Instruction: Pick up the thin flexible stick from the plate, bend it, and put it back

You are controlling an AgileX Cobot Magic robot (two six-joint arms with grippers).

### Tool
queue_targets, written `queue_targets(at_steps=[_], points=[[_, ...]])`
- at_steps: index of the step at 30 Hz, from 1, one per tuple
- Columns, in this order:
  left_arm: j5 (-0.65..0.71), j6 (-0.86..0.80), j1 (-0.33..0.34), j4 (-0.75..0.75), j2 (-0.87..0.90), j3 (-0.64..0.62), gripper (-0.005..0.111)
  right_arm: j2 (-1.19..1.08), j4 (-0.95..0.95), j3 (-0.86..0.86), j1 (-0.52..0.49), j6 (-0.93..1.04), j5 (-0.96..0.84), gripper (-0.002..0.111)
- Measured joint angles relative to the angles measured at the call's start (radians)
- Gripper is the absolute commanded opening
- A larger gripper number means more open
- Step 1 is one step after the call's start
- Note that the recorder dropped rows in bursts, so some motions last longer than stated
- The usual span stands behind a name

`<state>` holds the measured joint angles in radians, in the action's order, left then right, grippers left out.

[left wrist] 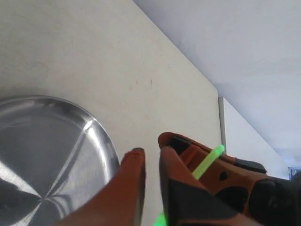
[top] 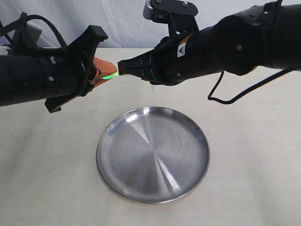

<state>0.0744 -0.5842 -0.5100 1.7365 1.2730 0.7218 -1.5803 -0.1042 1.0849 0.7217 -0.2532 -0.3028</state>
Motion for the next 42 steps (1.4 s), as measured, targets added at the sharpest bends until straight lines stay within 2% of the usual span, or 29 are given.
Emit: queue_targets(at_steps=[4, 7, 16, 28, 31, 42], points=[[0.022, -0.002, 0.000, -0.004, 0.002, 0.000, 0.053, 0.025, 0.041, 0.000, 0.000, 0.014, -0.024, 0.000], [0.033, -0.002, -0.001, -0.004, 0.002, 0.000, 0.059, 0.032, 0.051, 0.000, 0.000, 0.016, -0.047, 0.000], [0.036, -0.015, -0.001, -0.007, -0.009, 0.024, 0.059, 0.032, 0.068, 0.000, 0.000, 0.018, -0.101, 0.000], [-0.043, -0.020, 0.002, -0.156, -0.022, 0.023, 0.059, 0.032, 0.104, -0.034, 0.000, 0.015, -0.165, -0.001], [-0.068, -0.022, 0.026, -0.173, -0.022, 0.021, 0.059, 0.032, 0.112, -0.034, 0.000, 0.015, -0.200, -0.001], [-0.085, -0.022, 0.188, -0.178, -0.046, 0.021, 0.059, 0.004, 0.143, -0.034, 0.000, 0.043, -0.367, -0.001]])
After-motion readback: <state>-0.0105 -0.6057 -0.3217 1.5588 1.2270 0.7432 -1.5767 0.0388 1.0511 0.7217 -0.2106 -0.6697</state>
